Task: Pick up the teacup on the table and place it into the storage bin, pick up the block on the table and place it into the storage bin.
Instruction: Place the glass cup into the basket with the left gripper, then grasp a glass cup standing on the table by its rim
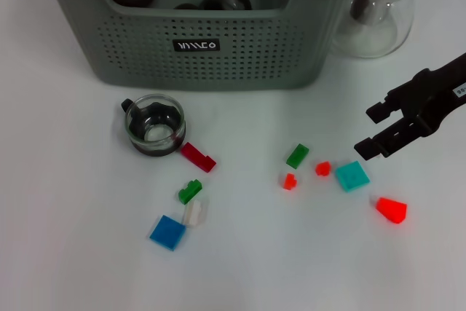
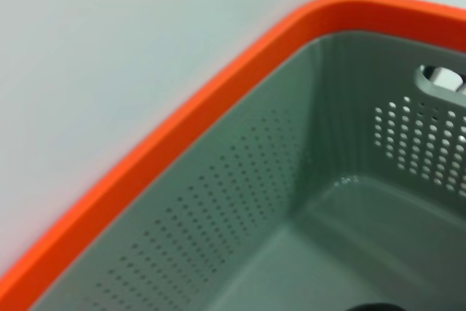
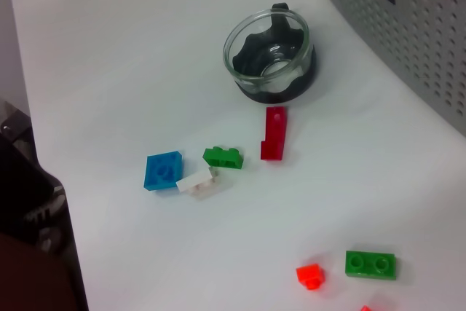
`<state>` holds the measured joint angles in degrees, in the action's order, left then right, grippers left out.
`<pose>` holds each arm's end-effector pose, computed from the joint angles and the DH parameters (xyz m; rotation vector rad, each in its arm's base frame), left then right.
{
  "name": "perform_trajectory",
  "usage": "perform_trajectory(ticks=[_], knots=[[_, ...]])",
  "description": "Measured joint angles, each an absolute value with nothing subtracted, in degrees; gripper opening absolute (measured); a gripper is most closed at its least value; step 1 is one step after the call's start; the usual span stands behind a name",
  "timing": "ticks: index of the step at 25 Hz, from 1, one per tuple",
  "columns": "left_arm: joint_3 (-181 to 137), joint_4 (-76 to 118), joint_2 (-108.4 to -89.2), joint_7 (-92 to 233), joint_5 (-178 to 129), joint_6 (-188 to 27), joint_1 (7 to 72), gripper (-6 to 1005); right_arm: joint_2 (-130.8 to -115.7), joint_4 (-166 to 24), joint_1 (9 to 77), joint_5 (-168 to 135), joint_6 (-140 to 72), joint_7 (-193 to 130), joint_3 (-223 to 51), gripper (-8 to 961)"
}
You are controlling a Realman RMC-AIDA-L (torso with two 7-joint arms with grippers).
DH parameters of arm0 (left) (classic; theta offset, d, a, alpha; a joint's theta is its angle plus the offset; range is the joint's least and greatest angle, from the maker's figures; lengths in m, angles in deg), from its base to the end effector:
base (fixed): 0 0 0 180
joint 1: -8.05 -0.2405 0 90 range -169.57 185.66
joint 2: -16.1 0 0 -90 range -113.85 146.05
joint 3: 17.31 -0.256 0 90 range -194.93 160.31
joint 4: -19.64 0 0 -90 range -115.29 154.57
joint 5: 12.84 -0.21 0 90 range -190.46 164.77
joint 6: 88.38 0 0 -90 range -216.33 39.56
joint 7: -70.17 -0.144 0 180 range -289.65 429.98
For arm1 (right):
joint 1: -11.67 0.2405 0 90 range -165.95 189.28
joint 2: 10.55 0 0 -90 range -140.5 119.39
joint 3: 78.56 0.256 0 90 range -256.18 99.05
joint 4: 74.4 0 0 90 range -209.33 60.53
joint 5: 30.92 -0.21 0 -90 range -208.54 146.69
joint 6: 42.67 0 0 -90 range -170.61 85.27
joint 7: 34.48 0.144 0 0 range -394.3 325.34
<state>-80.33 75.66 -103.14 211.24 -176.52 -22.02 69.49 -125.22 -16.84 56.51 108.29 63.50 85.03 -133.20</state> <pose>-0.0882 0.4791 0.0221 -2.3491 -0.5279 0.2943 0.1867 0.3597 0.0376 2.9903 -0.8563 0.2442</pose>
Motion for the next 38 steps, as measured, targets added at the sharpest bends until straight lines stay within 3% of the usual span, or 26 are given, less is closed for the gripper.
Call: perform_trajectory(ticks=[2, 11, 19, 25, 30, 34, 38], knots=[[-79.45, 79.08, -103.1, 211.53, -176.28, -20.55, 68.41, 774, -125.09, -16.82, 56.5, 108.29, 63.49, 84.99, -133.08, 914], [-69.31, 91.95, -103.27, 205.57, -165.71, -7.18, 65.07, 766, -124.86, -16.93, 56.49, 108.3, 63.02, 84.81, -132.96, 914], [-63.0, 105.59, -102.19, 189.48, -137.52, 13.95, 54.64, 765, -124.9, -17.01, 56.46, 108.19, 62.37, 84.35, -132.73, 914], [-64.79, 111.22, -105.44, 179.85, -135.41, 24.04, 46.32, 763, -125.23, -17.06, 56.42, 107.89, 61.54, 84.39, -132.56, 914], [-71.12, 115.23, -106.85, 175.98, -141.86, 25.22, 39.99, 753, -125.48, -17.16, 56.4, 107.92, 61.46, 84.85, -132.35, 914], [-76.96, 114.52, -108.17, 173.19, -151.29, 21.83, 38.12, 740, -125.65, -17.86, 56.4, 107.85, 60.87, 85.08, -132.01, 914], [-84.33, 110.55, -108.26, 173.01, -158.85, 15.88, 37.87, 728, -126.03, -18.03, 56.4, 107.85, 60.61, 85.74, -132.0, 914]])
